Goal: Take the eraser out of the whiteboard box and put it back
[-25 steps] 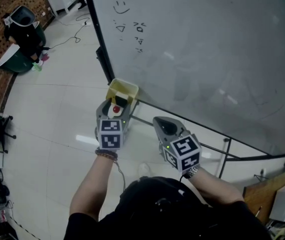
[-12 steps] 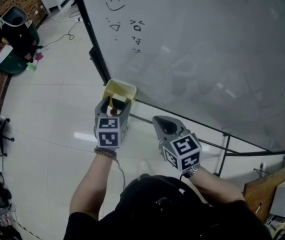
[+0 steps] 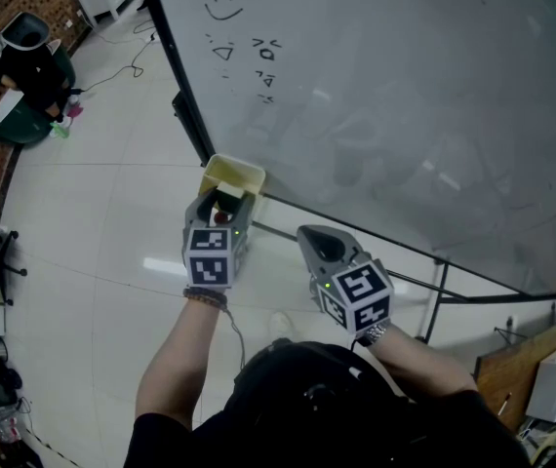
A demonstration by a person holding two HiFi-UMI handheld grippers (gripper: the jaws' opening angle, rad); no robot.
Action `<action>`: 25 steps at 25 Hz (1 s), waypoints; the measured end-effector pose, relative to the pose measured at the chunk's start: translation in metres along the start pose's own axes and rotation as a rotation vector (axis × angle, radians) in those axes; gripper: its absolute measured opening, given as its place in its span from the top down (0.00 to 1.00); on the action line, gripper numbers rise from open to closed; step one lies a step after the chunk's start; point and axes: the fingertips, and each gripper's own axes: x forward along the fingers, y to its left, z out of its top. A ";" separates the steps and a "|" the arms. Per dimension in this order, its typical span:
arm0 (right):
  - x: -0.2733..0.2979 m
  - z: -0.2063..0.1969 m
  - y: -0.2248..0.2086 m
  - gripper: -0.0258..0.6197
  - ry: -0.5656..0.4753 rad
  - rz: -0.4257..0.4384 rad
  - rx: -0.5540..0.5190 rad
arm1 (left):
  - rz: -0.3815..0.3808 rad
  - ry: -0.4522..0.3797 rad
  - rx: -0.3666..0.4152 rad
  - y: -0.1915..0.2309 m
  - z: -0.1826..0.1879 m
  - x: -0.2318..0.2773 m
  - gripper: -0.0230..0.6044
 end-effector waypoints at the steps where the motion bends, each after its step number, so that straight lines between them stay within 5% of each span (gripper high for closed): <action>1: -0.001 0.000 0.000 0.93 0.000 0.000 0.000 | 0.004 -0.005 0.002 0.000 0.002 -0.001 0.59; 25: -0.069 0.007 0.017 0.93 -0.083 0.029 -0.033 | 0.136 -0.165 0.075 -0.026 0.056 -0.082 0.60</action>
